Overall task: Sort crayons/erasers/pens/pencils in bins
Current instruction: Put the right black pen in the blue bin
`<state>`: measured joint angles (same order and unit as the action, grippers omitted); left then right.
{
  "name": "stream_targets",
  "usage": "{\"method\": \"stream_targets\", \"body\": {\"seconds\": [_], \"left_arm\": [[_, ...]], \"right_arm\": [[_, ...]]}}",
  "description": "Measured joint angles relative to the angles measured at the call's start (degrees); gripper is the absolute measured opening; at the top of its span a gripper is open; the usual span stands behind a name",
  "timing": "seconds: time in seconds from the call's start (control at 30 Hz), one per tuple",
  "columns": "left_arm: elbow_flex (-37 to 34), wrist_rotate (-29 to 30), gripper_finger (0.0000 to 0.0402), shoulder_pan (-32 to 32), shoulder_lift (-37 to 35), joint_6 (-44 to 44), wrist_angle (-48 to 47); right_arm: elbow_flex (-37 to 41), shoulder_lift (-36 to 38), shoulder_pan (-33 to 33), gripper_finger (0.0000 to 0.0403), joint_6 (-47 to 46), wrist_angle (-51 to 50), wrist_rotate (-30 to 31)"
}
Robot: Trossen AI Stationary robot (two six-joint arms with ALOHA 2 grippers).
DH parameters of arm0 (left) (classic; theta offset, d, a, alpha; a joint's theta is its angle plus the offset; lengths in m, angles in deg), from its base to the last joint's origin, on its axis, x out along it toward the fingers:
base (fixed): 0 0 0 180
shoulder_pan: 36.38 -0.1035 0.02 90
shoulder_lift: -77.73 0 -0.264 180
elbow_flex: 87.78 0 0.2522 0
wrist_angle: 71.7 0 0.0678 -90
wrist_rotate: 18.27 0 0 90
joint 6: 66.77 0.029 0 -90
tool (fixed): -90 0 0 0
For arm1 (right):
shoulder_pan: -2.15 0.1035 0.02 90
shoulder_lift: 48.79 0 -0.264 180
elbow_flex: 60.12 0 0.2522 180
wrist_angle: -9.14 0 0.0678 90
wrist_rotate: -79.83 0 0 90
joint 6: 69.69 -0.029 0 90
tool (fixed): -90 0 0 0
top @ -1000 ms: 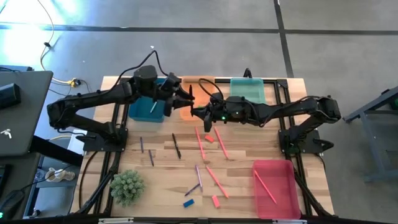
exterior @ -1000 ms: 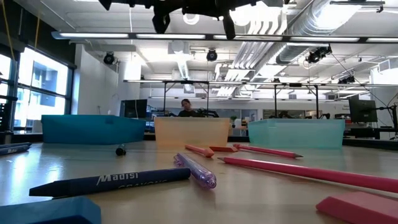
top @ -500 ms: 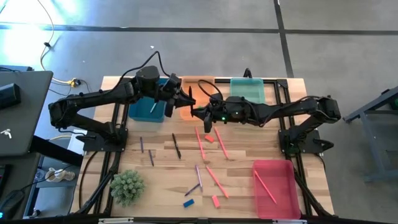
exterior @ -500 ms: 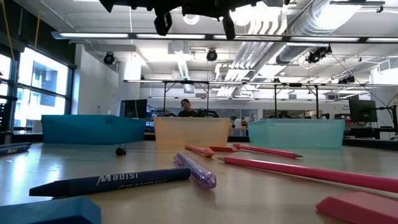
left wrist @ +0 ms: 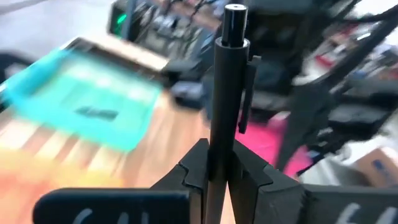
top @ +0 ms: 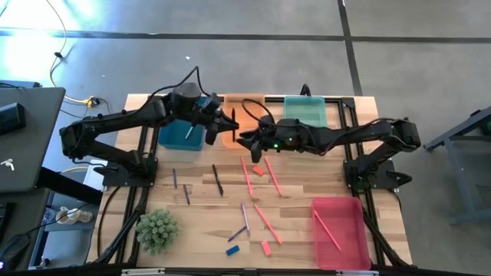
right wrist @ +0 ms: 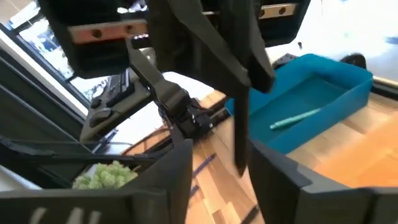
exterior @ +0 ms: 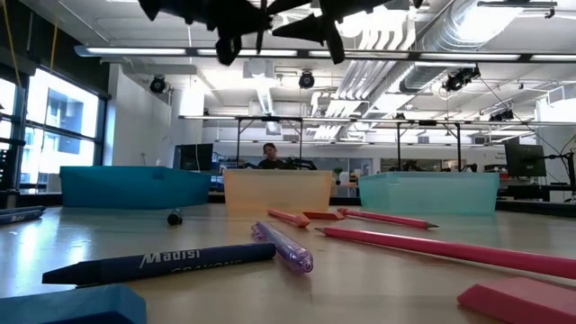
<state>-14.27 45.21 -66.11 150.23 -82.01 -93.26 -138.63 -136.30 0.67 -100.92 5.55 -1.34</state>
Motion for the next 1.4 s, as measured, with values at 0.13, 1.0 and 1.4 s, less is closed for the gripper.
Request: {"method": "stream_targets", "body": {"seconds": [0.13,1.0,1.4], "left_arm": [[0.0,5.2,0.0027,-2.2,-1.0,4.0,-10.3],[-3.8,25.4,0.0026,-20.9,-4.1,9.6,-43.3],[-14.2,25.3,0.0026,-21.6,-3.9,5.3,-36.9]], "right_arm": [[0.0,0.1,-0.6,0.0165,-3.6,-4.1,-0.1],[0.0,0.1,-1.9,0.0167,-5.9,-13.1,-0.3],[0.0,0.2,-2.4,0.0167,-5.9,-15.2,-0.1]]}}
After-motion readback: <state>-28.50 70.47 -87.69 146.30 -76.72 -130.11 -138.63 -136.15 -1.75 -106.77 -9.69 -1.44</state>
